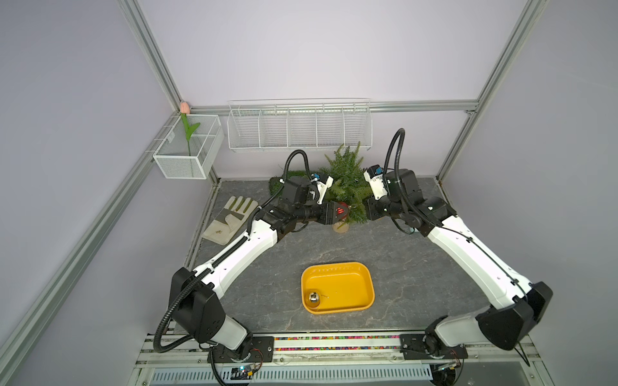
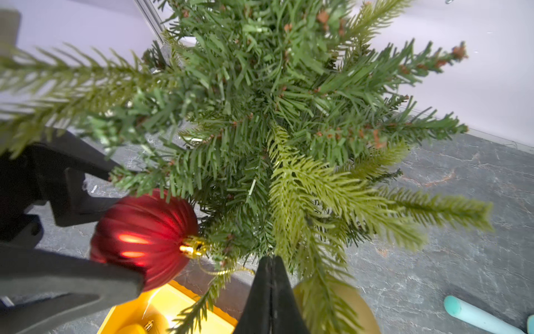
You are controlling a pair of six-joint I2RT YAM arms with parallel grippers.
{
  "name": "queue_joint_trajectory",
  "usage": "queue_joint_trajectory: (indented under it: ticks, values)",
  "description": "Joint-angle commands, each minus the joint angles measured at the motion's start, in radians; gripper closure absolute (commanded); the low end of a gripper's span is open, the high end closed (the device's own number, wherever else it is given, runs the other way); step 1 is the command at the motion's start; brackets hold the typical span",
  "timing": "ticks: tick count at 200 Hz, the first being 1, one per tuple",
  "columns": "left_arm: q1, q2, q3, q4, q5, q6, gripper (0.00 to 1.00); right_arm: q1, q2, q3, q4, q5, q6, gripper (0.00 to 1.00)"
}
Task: Decorate the small christmas tree with ornaments
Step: Hang an ornament on the christmas tree.
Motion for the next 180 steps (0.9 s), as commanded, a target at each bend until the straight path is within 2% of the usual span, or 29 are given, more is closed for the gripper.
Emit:
queue_joint_trajectory:
  ticks: [1, 86, 133, 180]
  values:
    - [-0.005, 0.023, 0.048, -0.044, -0.013, 0.022, 1.00, 0.009, -0.024, 0.012, -0.025, 0.020, -0.021, 0.94]
    - [-0.005, 0.031, 0.067, -0.080, -0.124, 0.028, 1.00, 0.010, 0.060, 0.046, 0.048, 0.016, -0.031, 0.93]
    - [-0.005, 0.035, 0.075, -0.072, -0.144, 0.011, 1.00, 0.010, 0.086, 0.090, 0.074, -0.006, -0.038, 0.94]
    - [-0.002, 0.034, 0.076, -0.116, -0.230, -0.024, 1.00, 0.011, 0.086, 0.095, 0.095, -0.042, -0.039, 0.93]
